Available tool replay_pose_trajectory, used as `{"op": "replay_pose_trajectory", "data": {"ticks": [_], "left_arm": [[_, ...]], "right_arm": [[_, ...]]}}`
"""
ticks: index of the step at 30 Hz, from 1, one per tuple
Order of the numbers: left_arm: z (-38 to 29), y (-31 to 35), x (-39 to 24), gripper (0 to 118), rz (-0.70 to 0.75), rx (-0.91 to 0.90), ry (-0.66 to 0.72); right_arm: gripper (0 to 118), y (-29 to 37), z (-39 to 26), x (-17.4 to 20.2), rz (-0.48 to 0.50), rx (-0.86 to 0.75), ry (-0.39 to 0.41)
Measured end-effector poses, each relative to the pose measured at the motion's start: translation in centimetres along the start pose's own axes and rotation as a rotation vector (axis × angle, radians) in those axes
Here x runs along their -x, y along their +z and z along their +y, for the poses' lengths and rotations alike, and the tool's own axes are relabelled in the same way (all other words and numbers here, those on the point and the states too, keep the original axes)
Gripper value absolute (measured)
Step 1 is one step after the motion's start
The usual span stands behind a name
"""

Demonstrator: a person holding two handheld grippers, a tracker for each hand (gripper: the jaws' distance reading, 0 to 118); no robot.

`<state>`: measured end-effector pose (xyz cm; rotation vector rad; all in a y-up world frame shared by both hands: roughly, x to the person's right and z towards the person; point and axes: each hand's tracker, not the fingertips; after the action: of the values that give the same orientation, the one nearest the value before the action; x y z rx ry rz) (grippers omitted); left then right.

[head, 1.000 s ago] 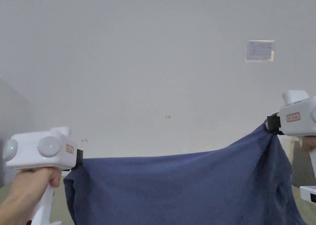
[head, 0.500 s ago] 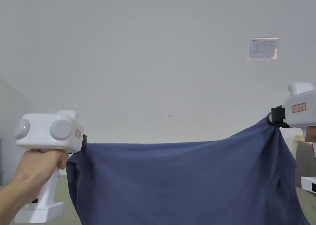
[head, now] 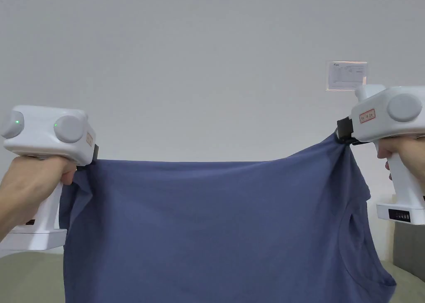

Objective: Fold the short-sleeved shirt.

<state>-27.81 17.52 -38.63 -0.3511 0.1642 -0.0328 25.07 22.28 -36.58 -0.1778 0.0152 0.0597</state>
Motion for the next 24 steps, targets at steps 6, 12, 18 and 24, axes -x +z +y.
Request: {"op": "replay_pose_trajectory", "data": {"ticks": [6, 12, 18, 24], "left_arm": [[1.7, -4.2, -0.6, 0, 0.023, -0.005, 0.001], [2.2, -9.0, -1.8, 0, 0.076, -0.020, -0.023], [1.1, -14.0, -2.5, 0, 0.103, -0.002, -0.004], [-2.8, -18.8, -2.8, 0, 0.117, 0.055, -0.028]], "right_arm": [[3, -5.2, 0.9, 0.6, -0.011, 0.000, 0.014], [3, -11.2, 0.7, 1.1, -0.028, 0.012, -0.010], [3, -16.7, -0.8, 1.8, -0.041, 0.017, -0.025], [3, -20.3, -4.6, 2.2, -0.019, 0.066, -0.012]]}}
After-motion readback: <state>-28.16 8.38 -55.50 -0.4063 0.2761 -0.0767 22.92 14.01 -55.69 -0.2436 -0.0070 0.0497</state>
